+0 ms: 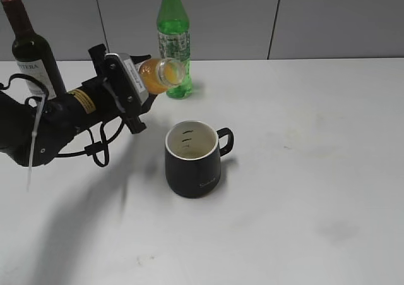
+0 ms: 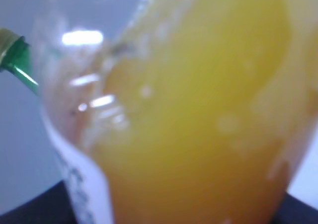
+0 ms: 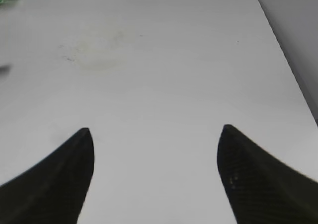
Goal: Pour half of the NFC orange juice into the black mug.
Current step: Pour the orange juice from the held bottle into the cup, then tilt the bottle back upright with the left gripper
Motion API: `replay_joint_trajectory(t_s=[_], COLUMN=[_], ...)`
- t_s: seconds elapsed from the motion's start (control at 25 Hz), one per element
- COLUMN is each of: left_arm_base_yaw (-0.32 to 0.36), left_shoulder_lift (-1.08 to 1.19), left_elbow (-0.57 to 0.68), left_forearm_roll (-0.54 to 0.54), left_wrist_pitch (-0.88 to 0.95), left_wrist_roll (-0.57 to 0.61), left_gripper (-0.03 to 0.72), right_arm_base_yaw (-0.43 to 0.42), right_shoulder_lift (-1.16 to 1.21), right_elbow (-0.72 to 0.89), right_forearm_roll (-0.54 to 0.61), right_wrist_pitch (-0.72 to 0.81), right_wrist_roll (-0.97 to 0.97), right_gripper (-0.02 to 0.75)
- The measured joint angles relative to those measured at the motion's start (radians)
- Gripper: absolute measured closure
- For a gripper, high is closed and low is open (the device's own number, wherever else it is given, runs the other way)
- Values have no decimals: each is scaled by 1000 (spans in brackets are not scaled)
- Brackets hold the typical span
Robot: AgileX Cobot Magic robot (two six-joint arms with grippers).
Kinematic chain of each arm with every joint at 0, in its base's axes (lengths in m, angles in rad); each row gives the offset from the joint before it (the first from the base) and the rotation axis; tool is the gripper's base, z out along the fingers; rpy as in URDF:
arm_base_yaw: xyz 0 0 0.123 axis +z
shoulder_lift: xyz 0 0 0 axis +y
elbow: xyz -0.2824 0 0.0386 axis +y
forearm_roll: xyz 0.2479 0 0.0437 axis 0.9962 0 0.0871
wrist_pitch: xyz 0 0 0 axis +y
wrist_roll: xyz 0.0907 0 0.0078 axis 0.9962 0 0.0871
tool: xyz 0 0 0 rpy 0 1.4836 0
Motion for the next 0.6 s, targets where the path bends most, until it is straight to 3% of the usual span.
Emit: replay_joint_trajectory(t_s=[0.2,0.6], left_arm_base_yaw=[0,0], left_shoulder_lift=[23,37], left_elbow=[0,0], left_forearm_roll=[0,0], left_wrist_pitch=[-6,-55], left_wrist_roll=[9,162], left_gripper=[219,220], right_arm_base_yaw=[0,0], right_shoulder_lift=[0,0], right_elbow=[0,0], right_forearm_roll=[0,0], right_wrist_pitch=[0,0], right_wrist_roll=[0,-1], right_gripper=[153,153])
